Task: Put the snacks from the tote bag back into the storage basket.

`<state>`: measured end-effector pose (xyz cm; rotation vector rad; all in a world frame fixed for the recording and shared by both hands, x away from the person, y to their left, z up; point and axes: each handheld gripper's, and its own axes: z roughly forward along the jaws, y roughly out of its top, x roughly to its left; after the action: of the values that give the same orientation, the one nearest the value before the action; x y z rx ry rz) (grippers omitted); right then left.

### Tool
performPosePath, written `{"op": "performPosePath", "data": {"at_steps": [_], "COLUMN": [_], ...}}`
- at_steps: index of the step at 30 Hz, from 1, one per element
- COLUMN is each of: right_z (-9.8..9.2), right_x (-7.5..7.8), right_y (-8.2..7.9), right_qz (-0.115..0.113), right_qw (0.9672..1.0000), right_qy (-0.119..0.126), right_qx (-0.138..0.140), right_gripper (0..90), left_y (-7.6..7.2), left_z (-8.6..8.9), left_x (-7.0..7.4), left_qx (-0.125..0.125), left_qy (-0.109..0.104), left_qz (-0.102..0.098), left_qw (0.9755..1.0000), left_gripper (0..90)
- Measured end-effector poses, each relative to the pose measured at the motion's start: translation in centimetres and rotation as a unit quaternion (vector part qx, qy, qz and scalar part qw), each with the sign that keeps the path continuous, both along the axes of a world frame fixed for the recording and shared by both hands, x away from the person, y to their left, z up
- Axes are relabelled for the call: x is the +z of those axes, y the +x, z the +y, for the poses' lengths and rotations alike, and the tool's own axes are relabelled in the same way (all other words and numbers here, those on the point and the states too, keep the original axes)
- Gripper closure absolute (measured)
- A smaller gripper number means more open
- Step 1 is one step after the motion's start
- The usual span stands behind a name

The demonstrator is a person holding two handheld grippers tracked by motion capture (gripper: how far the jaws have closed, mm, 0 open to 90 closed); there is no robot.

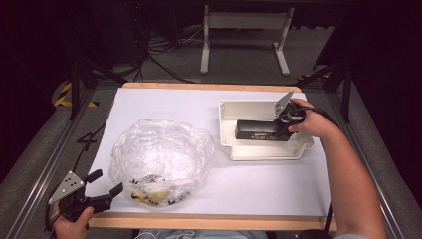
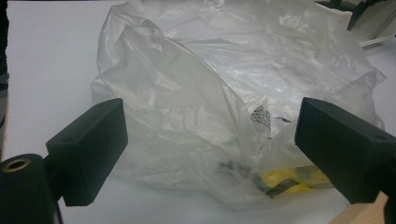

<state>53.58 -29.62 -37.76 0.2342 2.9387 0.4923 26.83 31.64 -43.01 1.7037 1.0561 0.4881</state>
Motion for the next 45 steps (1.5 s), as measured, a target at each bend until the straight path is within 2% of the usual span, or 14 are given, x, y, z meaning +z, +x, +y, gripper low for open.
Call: {"op": "performPosePath", "data": {"at_steps": [7,19,22,26,27,32,34,36,38,40,42,43,44,45], "right_z": [0.3,-0.3,-0.5,-0.9,-0.9,-1.1,-1.2,-1.2,-1.3,-1.3,-1.4,-1.4,-1.4,-1.4], "right_x": [0.0,0.4,0.8,2.3,2.3,4.1,4.9,5.6,6.3,6.5,7.2,7.2,7.5,7.6], "right_y": [0.1,0.1,-0.1,-1.2,-1.2,-2.8,-3.7,-4.6,-5.6,-6.0,-7.3,-7.3,-8.3,-8.6], "right_qz": [-0.011,-0.031,-0.039,-0.041,-0.041,-0.055,-0.051,-0.059,-0.059,-0.062,-0.067,-0.067,-0.065,-0.064], "right_qw": [0.9998,0.9995,0.9989,0.9967,0.9967,0.9912,0.9865,0.9834,0.977,0.9758,0.9721,0.9721,0.9665,0.9654], "right_qy": [0.006,0.001,0.017,0.057,0.057,0.09,0.11,0.123,0.147,0.151,0.161,0.161,0.186,0.191], "right_qx": [0.019,-0.012,-0.019,-0.04,-0.04,-0.08,-0.11,-0.12,-0.143,-0.145,-0.157,-0.157,-0.164,-0.166], "right_gripper": [42.1,32.0,29.7,24.1,24.1,19.1,17.0,17.0,17.3,18.4,19.5,19.5,19.5,19.5], "left_y": [-0.1,0.0,0.0,0.1,0.1,0.3,0.4,0.5,0.6,0.7,0.8,0.8,0.8,0.8], "left_z": [0.0,0.1,0.0,-0.1,-0.1,-0.2,-0.3,-0.3,-0.4,-0.5,-0.5,-0.5,-0.6,-0.6], "left_x": [0.0,0.0,0.0,0.0,0.0,0.0,0.1,0.1,0.1,0.1,0.1,0.1,0.1,0.1], "left_qx": [0.002,0.001,0.0,-0.001,-0.001,-0.004,-0.006,-0.01,-0.011,-0.011,-0.013,-0.013,-0.013,-0.013], "left_qy": [0.0,0.0,0.0,0.001,0.001,0.0,0.0,0.0,0.0,0.001,-0.001,-0.001,-0.001,-0.001], "left_qz": [0.0,-0.001,-0.001,-0.001,-0.001,-0.001,0.0,-0.001,0.0,-0.001,-0.001,-0.001,-0.002,-0.002], "left_qw": [1.0,1.0,1.0,1.0,1.0,1.0,1.0,0.9999,0.9999,0.9999,0.9999,0.9999,0.9999,0.9999], "left_gripper": [10.3,10.3,10.3,10.3,10.3,10.3,10.3,10.3,10.3,10.3,10.3,10.3,10.3,10.3]}}
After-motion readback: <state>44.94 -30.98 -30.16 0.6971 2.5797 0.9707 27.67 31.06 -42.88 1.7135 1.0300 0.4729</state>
